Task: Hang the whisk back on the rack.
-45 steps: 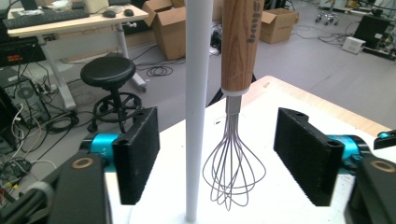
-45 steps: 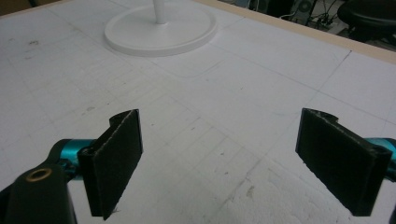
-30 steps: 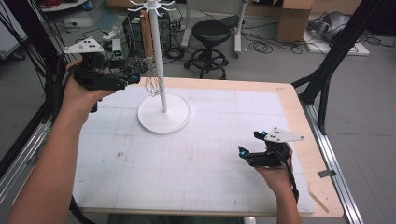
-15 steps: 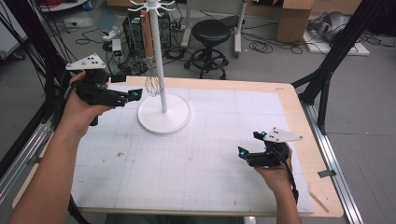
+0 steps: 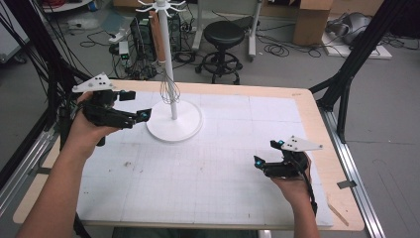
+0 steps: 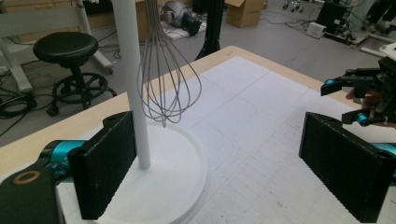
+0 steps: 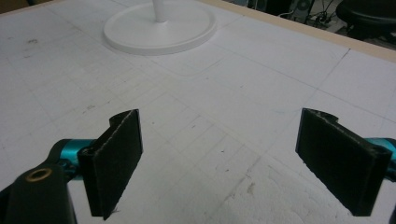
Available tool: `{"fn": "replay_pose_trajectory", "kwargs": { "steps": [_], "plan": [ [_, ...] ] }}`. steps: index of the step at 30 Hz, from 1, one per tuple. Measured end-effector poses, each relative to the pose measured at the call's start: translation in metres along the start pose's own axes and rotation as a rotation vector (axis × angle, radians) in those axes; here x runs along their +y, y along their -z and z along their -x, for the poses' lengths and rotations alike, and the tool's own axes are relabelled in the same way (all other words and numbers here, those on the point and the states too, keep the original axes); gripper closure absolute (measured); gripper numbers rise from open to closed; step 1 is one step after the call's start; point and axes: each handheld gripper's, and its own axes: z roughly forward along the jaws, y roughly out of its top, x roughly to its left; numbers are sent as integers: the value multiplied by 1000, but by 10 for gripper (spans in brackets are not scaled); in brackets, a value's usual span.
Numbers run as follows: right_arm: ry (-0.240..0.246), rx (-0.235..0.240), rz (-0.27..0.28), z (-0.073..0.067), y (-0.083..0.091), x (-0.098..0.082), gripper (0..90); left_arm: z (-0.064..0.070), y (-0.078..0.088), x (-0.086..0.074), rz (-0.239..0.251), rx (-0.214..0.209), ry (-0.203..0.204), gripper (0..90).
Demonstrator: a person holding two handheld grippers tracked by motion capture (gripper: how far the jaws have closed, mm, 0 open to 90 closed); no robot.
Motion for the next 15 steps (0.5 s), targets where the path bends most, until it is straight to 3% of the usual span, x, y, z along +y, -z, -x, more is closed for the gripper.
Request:
{"fn": "replay_pose_trajectory", "kwargs": {
  "steps": [15],
  "plan": [
    [5,-1,-9,-1,-3,0,134,-1,-12,-53,-22,-15,32,116]
  ]
}}
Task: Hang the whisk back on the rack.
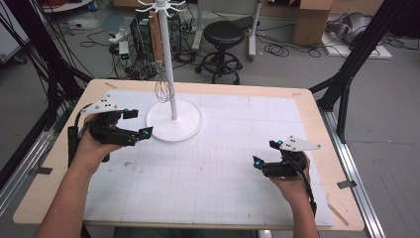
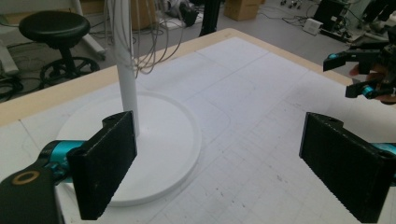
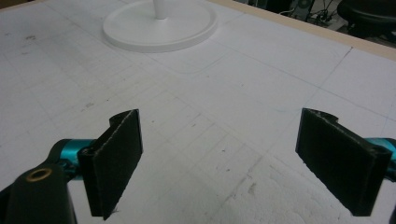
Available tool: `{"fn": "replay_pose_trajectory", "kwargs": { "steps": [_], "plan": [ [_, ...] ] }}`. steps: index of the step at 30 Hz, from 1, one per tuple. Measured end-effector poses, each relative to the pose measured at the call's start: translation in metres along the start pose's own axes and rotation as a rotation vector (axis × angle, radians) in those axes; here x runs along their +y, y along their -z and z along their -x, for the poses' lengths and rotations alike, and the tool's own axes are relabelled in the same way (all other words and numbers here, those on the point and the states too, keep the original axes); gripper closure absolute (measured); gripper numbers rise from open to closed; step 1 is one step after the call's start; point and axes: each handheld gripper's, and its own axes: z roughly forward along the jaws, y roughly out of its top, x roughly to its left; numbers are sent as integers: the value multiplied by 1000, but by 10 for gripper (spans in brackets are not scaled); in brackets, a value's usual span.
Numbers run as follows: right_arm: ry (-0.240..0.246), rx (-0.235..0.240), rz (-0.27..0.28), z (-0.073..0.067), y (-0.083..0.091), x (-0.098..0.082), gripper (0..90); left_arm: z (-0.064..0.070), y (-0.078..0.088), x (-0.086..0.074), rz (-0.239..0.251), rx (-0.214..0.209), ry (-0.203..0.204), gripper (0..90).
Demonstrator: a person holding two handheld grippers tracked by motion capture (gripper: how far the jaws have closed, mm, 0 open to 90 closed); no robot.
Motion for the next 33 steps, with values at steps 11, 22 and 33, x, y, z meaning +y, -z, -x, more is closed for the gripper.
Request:
{"fn": "replay_pose_trajectory", "kwargs": {
  "steps": [11,22,33],
  "plan": [
    [13,2,-16,-2,-4,0,134,7,-11,-29,0,-70,-9,87],
    [20,6,-38,-3,-7,-2,133,15,-26,-52,-48,-101,-26,66],
    [24,4,-43,-5,-8,-2,134,15,-26,-55,-45,-137,-16,59]
  ]
}}
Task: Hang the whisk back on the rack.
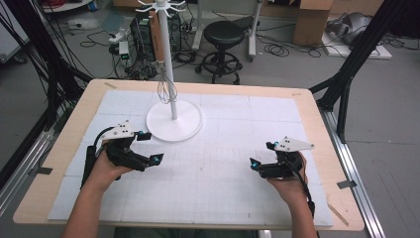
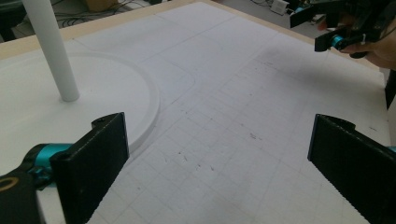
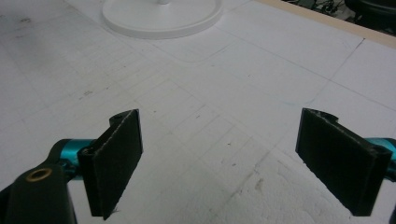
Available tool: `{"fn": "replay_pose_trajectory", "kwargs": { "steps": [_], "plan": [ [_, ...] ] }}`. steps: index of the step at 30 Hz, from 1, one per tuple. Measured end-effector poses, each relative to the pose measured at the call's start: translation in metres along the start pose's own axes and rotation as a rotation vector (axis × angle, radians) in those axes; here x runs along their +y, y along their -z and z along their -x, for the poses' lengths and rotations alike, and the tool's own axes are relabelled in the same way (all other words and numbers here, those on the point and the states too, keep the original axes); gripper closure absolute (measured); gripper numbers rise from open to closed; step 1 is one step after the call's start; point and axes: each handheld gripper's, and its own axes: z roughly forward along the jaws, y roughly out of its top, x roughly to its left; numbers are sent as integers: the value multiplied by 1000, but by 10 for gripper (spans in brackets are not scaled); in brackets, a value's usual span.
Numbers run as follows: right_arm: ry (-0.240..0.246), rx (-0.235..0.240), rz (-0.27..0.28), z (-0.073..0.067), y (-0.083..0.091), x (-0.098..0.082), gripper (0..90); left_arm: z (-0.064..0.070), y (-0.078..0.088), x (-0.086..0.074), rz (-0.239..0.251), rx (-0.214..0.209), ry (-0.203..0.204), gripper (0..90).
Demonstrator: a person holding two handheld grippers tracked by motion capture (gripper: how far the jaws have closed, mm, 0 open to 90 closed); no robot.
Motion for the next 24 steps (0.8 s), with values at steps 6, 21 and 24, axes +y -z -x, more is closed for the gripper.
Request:
{"fn": "replay_pose_trajectory", "kwargs": {
  "steps": [6,21,24],
  "plan": [
    [-2,2,-6,-1,-1,0,134,-3,-1,-3,-5,-5,12,59],
    [7,8,-13,-1,-2,0,134,-5,0,-5,1,12,22,59],
    [9,7,-10,-1,-2,0,134,-4,-1,-6,-3,15,23,59]
  ]
}}
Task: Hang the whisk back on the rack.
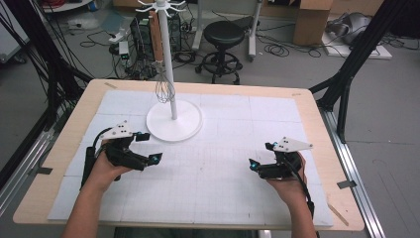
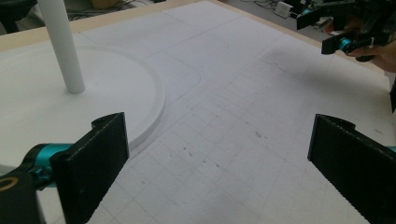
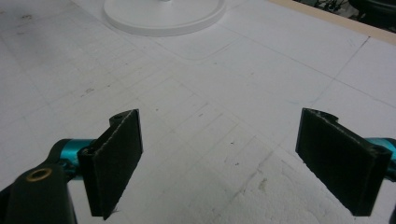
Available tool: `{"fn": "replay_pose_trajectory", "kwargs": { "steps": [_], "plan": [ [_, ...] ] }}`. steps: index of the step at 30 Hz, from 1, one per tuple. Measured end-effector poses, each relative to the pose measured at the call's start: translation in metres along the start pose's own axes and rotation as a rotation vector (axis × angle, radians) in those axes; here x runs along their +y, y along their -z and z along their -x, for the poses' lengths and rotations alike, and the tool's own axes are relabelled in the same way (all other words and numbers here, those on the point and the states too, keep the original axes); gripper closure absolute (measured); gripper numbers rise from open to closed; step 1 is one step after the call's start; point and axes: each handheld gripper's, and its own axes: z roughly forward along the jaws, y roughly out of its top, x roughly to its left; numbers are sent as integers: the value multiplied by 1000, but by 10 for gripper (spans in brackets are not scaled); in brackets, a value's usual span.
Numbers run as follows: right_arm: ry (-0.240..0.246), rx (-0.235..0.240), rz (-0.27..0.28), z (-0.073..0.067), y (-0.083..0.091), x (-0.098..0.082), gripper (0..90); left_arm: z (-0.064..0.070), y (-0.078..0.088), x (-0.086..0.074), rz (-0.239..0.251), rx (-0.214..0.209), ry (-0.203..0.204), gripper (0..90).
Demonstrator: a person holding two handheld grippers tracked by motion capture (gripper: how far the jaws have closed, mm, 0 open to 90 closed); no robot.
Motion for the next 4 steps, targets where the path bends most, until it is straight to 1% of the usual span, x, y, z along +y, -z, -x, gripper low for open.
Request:
{"fn": "replay_pose_trajectory", "kwargs": {
  "steps": [1,2,4],
  "plan": [
    [1,0,2,0,0,0,134,0,0,0,-3,1,-1,59],
    [-9,-1,0,0,0,0,134,0,0,0,-3,-2,0,59],
    [-5,1,1,0,-1,0,134,0,-1,0,-6,-3,3,59]
  ]
}}
